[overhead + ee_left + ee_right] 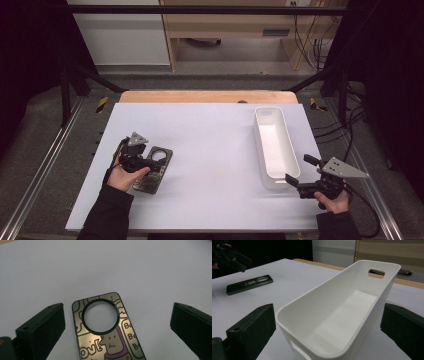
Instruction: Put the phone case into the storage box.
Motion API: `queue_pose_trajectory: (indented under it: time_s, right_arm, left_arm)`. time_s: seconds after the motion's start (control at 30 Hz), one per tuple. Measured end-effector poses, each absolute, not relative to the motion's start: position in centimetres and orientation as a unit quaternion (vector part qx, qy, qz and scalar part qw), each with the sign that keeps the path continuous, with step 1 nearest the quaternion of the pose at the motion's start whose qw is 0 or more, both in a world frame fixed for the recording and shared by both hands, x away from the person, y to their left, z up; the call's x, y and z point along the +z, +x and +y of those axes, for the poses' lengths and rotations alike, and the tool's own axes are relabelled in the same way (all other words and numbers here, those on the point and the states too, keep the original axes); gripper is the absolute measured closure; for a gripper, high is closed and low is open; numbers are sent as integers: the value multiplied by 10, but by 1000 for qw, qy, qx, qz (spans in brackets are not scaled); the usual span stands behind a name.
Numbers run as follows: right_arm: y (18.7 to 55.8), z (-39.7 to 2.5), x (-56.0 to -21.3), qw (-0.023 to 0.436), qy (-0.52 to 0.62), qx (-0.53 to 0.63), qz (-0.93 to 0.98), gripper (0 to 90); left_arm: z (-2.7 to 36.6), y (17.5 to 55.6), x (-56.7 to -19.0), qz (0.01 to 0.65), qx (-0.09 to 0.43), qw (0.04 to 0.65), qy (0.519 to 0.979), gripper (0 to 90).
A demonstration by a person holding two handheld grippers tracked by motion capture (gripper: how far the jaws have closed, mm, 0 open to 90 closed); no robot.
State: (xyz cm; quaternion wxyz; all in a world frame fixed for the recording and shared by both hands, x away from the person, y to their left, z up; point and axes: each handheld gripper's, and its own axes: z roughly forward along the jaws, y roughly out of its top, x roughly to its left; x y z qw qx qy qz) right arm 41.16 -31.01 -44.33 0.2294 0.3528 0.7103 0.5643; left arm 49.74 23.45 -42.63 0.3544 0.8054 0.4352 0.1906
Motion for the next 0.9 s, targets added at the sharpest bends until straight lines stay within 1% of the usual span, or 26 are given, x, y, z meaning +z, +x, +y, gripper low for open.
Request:
queue_pose_trajectory:
  time_s: [0.13, 0.47, 0.9]
  right_arm:
    - [412, -310, -444, 229, 352, 564, 711, 4]
    - [412, -310, -443, 228, 352, 564, 712, 4]
    - [412, -309, -444, 229, 351, 563, 713, 4]
  left_arm:
    - [233, 500, -431, 438, 191, 336, 812, 0]
    - [231, 503, -445, 448, 173, 318, 818, 0]
    - [226, 506, -456, 451, 170, 287, 828, 0]
